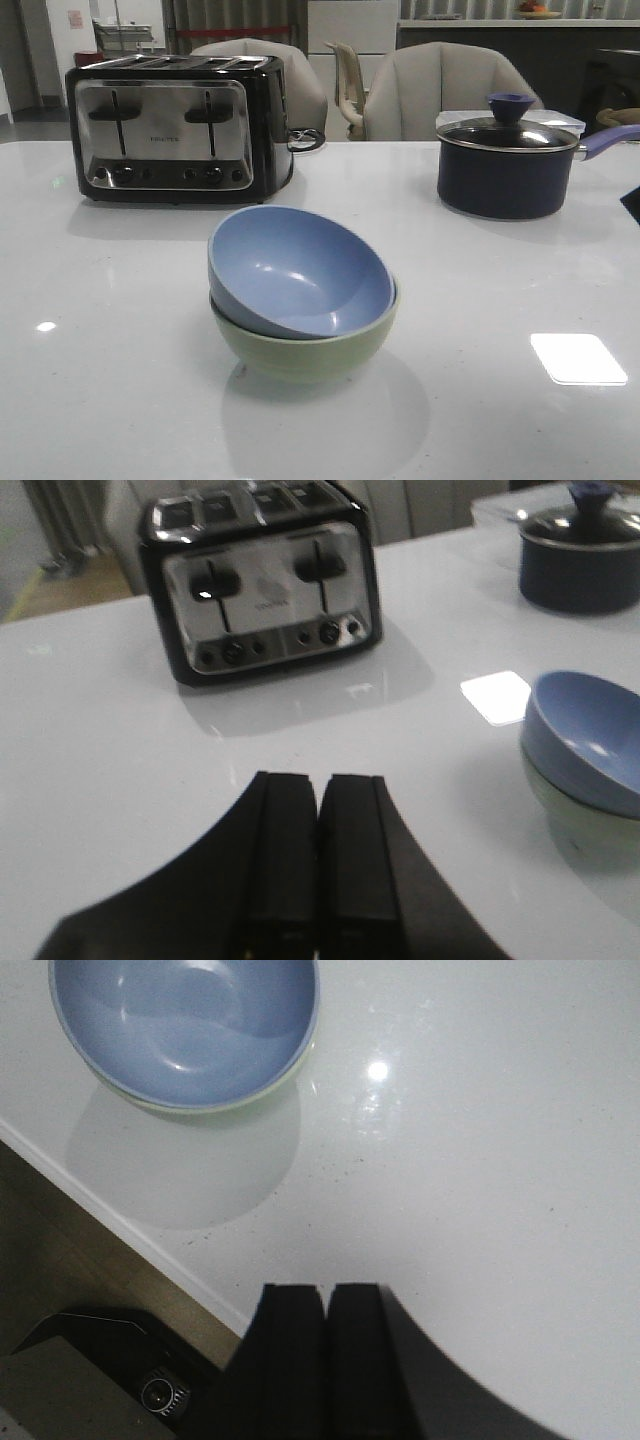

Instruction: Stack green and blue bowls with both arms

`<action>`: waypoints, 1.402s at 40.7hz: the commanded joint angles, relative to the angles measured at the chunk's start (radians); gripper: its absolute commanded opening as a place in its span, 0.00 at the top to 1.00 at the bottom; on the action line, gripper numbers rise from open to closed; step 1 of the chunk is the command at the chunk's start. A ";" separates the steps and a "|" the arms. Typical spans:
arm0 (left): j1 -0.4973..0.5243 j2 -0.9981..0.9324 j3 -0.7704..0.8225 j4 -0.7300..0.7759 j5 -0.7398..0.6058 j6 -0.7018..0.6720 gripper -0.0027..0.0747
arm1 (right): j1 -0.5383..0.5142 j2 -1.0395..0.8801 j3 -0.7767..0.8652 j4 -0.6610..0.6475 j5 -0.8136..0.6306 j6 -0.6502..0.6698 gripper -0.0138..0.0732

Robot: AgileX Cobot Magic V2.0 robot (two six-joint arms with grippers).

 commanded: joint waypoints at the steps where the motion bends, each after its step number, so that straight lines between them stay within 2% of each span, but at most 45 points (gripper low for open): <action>1: 0.049 -0.066 0.076 -0.009 -0.234 -0.008 0.84 | -0.003 -0.014 -0.023 -0.001 -0.062 -0.002 0.80; 6: 0.093 -0.128 0.179 -0.041 -0.324 -0.010 0.84 | -0.003 -0.014 -0.023 -0.001 -0.062 -0.002 0.80; 16: 0.142 -0.187 0.274 -0.084 -0.388 -0.010 0.84 | -0.003 -0.014 -0.023 -0.001 -0.062 -0.002 0.80; 35: 0.138 -0.187 0.275 -0.081 -0.392 -0.014 0.84 | -0.003 -0.014 -0.023 -0.001 -0.063 -0.002 0.80; 42: 0.140 -0.187 0.275 0.071 -0.390 -0.180 0.84 | -0.003 -0.014 -0.023 -0.001 -0.063 -0.002 0.80; 57: 0.140 -0.187 0.275 0.071 -0.390 -0.186 0.84 | -0.003 -0.014 -0.023 -0.001 -0.063 -0.002 0.80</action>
